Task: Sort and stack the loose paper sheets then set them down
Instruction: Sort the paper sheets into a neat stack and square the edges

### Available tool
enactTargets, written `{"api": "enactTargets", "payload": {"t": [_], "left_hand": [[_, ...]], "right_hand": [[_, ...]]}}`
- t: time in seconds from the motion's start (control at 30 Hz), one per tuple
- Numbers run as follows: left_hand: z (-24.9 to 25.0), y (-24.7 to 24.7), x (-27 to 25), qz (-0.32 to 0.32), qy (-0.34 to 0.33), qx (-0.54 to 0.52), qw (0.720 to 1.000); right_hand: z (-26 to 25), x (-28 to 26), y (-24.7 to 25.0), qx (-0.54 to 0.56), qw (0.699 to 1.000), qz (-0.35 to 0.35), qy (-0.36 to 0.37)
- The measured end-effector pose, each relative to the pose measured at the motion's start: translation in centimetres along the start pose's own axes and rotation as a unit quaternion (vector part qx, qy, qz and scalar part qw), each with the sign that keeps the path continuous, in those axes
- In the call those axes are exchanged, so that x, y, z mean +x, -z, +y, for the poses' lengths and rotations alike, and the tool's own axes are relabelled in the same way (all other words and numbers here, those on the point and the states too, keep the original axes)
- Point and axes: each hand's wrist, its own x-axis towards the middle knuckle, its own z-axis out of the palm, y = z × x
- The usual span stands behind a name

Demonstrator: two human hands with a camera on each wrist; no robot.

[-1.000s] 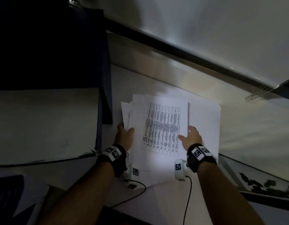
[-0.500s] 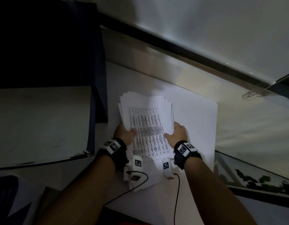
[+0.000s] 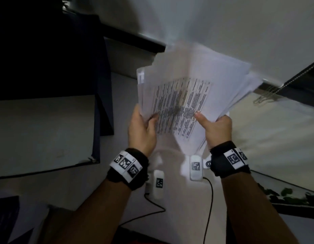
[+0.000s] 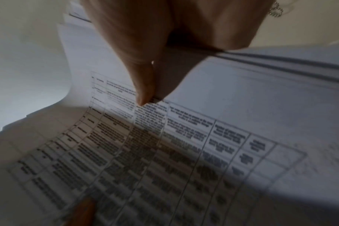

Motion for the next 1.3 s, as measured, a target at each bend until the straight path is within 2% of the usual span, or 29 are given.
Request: {"api": "enactTargets", "payload": {"t": [0.1,0.2,0.4,0.6,0.77,0.87,1.03,1.13,1.3], "left_hand": [[1.5,-0.3,0.3,0.027,-0.043,0.011,0.999],[1.0,0.3,0.8,0.021,-0.021,-0.044,0.999],[-0.4,0.8,1.7,-0.029,0.018,-0.041,0.999],[-0.9,0.4,2.6,-0.041,0.040,0.003,0.998],[-0.3,0.3,1.6,-0.032,0.025,0.029,0.999],[0.5,0.6,1.6,-0.032,0.026,-0.021,0.999],[5.8,0.5,2.1,0.012,-0.034,-0.088,0.995],[8.7,-0.3,2.7,0.076,-0.070,-0.038,0.994],[8.4,-1.1,3.6,0.135,-0.106,-0.022,0.985]], "right_hand": [[-2.0,-2.3,0.0,0.051,0.998,0.023,0.043],[-1.4,-4.1,0.6,0.080,0.995,0.011,0.055],[-1.3,-3.6,1.2,0.098,0.992,-0.034,0.078],[-1.0,-4.0,0.0,0.058,0.998,0.025,0.021],[-1.5,-4.3,-0.1,0.052,0.997,0.024,0.046],[-1.5,-4.6,0.3,0.070,0.996,0.020,0.047],[-3.6,-4.3,1.0,0.085,0.992,0.046,0.080],[-3.7,-5.4,0.6,0.073,0.992,0.036,0.099],[-2.8,-5.9,0.4,0.064,0.989,0.045,0.129]]}}
